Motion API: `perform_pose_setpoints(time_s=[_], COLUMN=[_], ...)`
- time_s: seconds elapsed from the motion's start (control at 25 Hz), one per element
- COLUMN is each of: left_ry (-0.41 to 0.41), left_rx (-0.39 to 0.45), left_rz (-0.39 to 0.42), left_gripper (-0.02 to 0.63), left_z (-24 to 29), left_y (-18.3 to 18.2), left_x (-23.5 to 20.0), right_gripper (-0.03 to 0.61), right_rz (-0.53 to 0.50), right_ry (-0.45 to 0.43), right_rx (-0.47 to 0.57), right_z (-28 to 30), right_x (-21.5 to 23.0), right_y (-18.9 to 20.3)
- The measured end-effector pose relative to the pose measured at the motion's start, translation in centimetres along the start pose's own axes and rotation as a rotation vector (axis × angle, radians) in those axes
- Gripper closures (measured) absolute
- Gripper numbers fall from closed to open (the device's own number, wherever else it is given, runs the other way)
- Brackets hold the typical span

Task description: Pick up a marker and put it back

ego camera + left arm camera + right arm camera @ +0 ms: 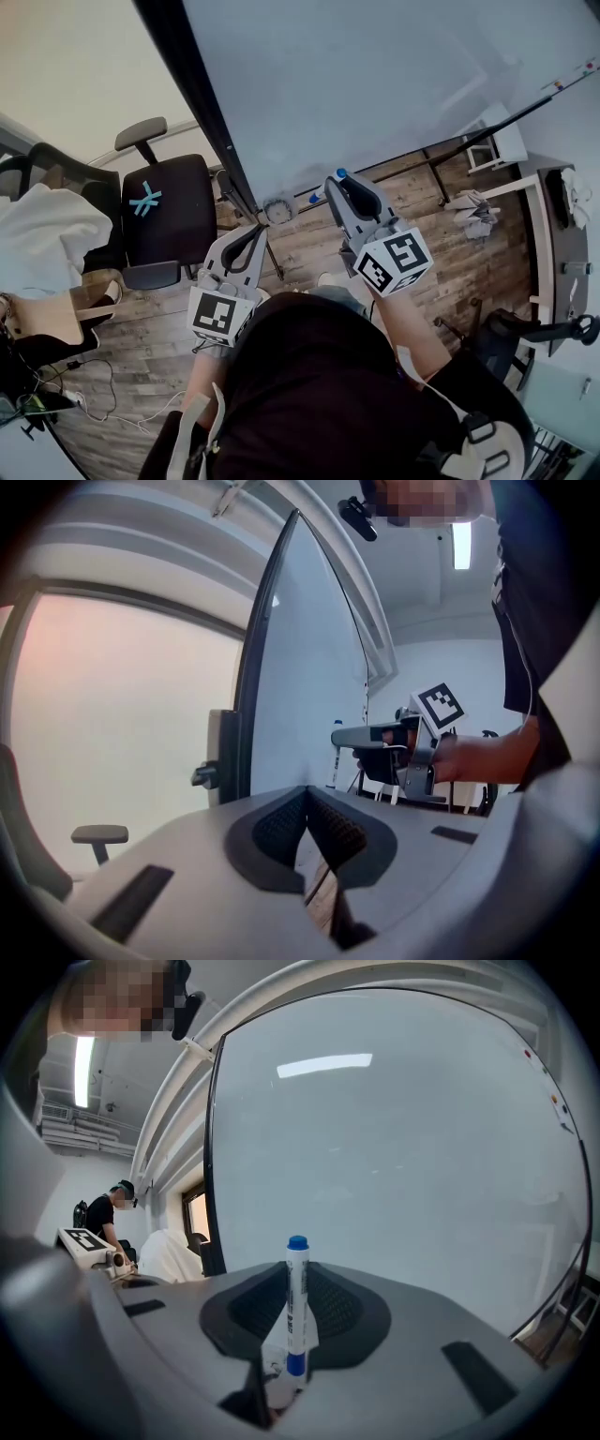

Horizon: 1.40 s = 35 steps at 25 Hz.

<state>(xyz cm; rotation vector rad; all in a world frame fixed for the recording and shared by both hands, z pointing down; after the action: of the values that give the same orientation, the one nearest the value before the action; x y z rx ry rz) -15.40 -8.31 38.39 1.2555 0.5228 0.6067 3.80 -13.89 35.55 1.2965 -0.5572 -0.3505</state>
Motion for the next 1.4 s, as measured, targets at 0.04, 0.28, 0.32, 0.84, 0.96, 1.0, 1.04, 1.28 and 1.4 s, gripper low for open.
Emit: perform_pose_setpoints(time_s=[0.04, 0.28, 0.32, 0.84, 0.96, 1.0, 1.04, 1.28, 1.4], left_ry=[0.006, 0.024, 0.032, 0.112, 0.126, 0.131, 0.136, 0.155, 0.160], left_rx=[0.005, -0.021, -0.016, 0.023, 0.018, 0.017, 0.017, 0.018, 0.018], left_rz=[0.003, 0.007, 0.007, 0.010, 0.014, 0.015, 0.017, 0.023, 0.025], left_gripper=[0.606, 0.606, 0.606, 0.606, 0.606, 0.606, 0.606, 0.606, 0.606], left_z=[0.3, 1.9, 2.2, 6.0, 6.6, 6.8, 7.1, 8.2, 8.8], left_y=[0.0, -1.2, -1.4, -2.0, -2.3, -2.3, -2.4, -2.5, -2.6], left_x=[0.1, 1.4, 1.7, 4.2, 4.9, 5.1, 5.3, 6.2, 6.8], right_gripper=[0.502, 0.502, 0.502, 0.502, 0.502, 0.502, 0.502, 0.502, 0.502], right_rz=[-0.001, -0.010, -0.013, -0.040, -0.032, -0.030, -0.027, -0.023, -0.016], right_ry=[0.006, 0.053, 0.063, 0.170, 0.189, 0.196, 0.202, 0.231, 0.240], right_rx=[-0.001, 0.002, 0.001, -0.033, -0.041, -0.043, -0.045, -0.062, -0.069], right_z=[-0.3, -2.9, -3.4, -8.4, -9.6, -10.0, -10.4, -12.1, -13.0], right_x=[0.2, 1.8, 2.1, 5.1, 5.7, 5.9, 6.1, 6.5, 6.9], right_y=[0.0, -0.3, -0.3, 1.0, 1.6, 1.8, 2.0, 3.1, 3.5])
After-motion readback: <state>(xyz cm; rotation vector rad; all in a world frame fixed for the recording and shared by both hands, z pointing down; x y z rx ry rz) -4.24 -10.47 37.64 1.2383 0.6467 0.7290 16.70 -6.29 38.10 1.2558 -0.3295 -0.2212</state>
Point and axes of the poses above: the fingertips, and each gripper's own axes: z forward along the fingers, x to its right, y out of its underside, the point moved 6 cm from there along -z, backward along the fingers, and after that the axes turned 4 degrees about -x, right-handed, at the moved point
